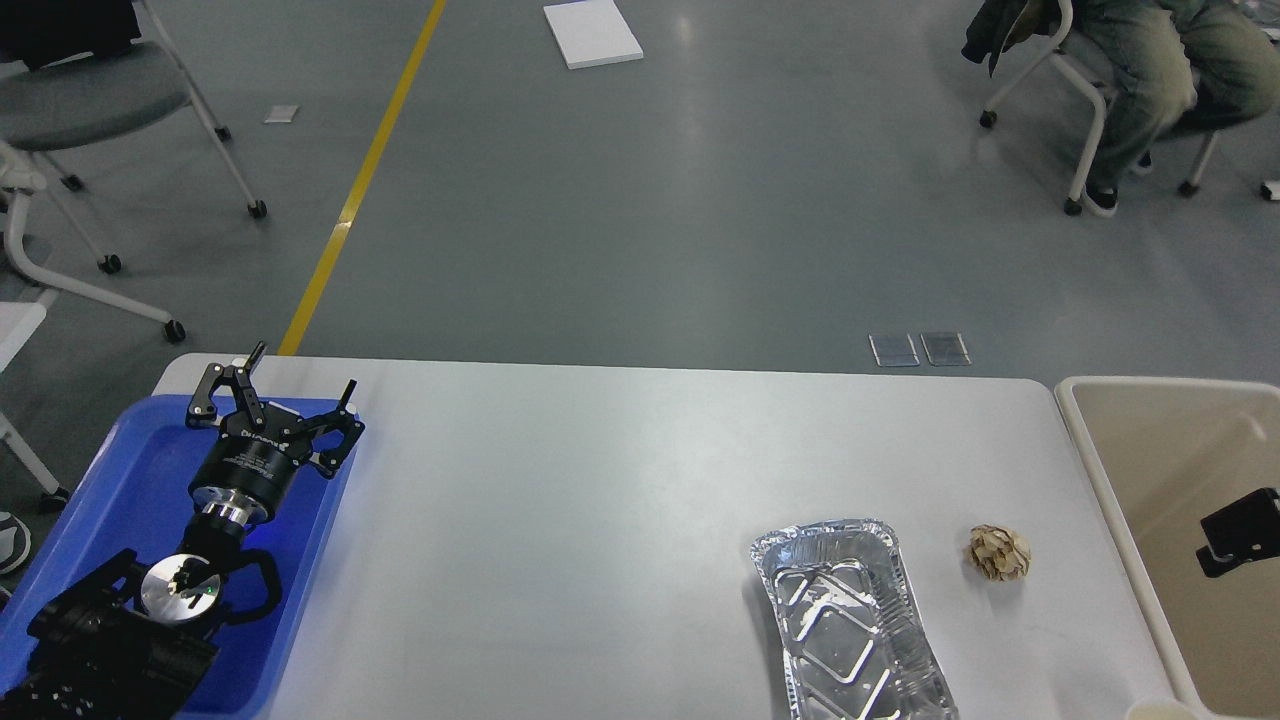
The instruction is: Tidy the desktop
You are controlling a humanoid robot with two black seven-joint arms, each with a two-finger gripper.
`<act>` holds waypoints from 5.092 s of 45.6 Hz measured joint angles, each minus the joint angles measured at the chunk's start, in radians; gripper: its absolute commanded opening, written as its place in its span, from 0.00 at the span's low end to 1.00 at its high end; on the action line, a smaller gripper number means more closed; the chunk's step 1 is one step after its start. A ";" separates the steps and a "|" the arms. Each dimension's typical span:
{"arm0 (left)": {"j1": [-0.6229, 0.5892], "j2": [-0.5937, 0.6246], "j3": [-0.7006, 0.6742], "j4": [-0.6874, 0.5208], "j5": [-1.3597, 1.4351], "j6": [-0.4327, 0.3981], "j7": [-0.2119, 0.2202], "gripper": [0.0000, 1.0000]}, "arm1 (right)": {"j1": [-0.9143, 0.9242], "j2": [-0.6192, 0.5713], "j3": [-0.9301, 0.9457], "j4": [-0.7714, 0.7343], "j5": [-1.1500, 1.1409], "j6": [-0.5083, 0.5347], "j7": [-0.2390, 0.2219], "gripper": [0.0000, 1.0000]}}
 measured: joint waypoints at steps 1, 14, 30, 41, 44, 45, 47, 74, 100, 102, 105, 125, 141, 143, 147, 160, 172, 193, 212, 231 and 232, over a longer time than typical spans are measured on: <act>0.000 0.000 0.000 0.000 0.000 0.000 0.000 1.00 | -0.013 -0.014 0.004 0.000 -0.009 -0.006 0.000 0.99; 0.000 0.000 0.000 0.000 0.000 0.000 0.000 1.00 | -0.225 -0.187 0.142 0.000 -0.117 -0.103 0.001 1.00; 0.000 0.000 0.000 0.000 0.000 0.000 0.000 1.00 | -0.471 -0.242 0.314 -0.002 -0.173 -0.198 0.001 0.99; 0.000 0.000 0.000 0.000 0.000 0.000 0.000 1.00 | -0.581 -0.247 0.381 -0.007 -0.187 -0.249 0.002 0.99; 0.000 0.000 0.000 0.000 0.000 0.000 0.000 1.00 | -0.601 -0.244 0.394 -0.008 -0.188 -0.261 0.002 0.99; 0.000 0.000 0.000 0.000 0.000 0.000 0.000 1.00 | -0.607 -0.242 0.398 -0.008 -0.189 -0.265 0.002 0.99; 0.000 0.000 0.000 0.000 0.000 0.000 0.000 1.00 | -0.621 -0.239 0.408 -0.009 -0.190 -0.273 0.002 0.99; 0.000 0.000 0.000 0.000 0.000 0.000 0.000 1.00 | -0.808 -0.177 0.532 -0.054 -0.194 -0.347 0.004 1.00; 0.000 0.000 0.000 0.000 0.000 0.000 0.000 1.00 | -1.001 -0.087 0.681 -0.151 -0.248 -0.419 0.016 0.21; 0.000 0.000 0.000 0.000 0.000 0.000 0.000 1.00 | -1.006 -0.085 0.683 -0.152 -0.257 -0.422 0.017 0.02; 0.000 0.000 0.000 0.000 0.000 0.000 0.000 1.00 | -1.011 -0.085 0.684 -0.153 -0.270 -0.425 0.019 0.00; 0.000 0.000 0.000 0.000 0.001 0.000 0.001 1.00 | -1.010 -0.107 0.684 -0.154 -0.311 -0.424 0.022 0.00; 0.000 0.000 0.001 0.000 0.002 0.000 0.002 1.00 | -0.948 -0.178 0.684 -0.096 -0.315 -0.387 0.023 0.00; 0.000 0.000 0.001 0.000 0.001 0.000 0.002 1.00 | -0.916 -0.197 0.684 -0.074 -0.315 -0.362 0.023 0.00; 0.000 0.000 0.001 0.000 0.002 0.000 0.003 1.00 | -0.845 -0.237 0.684 -0.030 -0.316 -0.300 0.023 0.00; 0.000 0.000 0.001 0.000 0.001 0.000 0.003 1.00 | -0.535 -0.311 0.683 0.057 -0.319 -0.041 0.018 0.00; 0.000 0.000 0.000 0.000 0.002 0.000 0.003 1.00 | -0.254 -0.273 0.683 0.068 -0.321 0.143 0.010 0.00; 0.000 0.000 0.000 0.000 0.002 0.000 0.003 1.00 | 0.006 -0.097 0.674 -0.008 -0.306 0.206 0.007 0.00; 0.000 0.000 0.000 0.000 0.001 0.000 0.003 1.00 | 0.198 0.083 0.425 -0.128 -0.135 0.213 0.015 0.00; 0.000 0.000 0.000 0.000 0.001 0.000 0.002 1.00 | 0.062 0.114 0.264 -0.446 0.025 0.214 0.018 0.00; 0.000 0.000 0.000 0.000 0.001 0.000 0.002 1.00 | 0.047 0.111 0.263 -0.462 0.029 0.214 0.018 0.00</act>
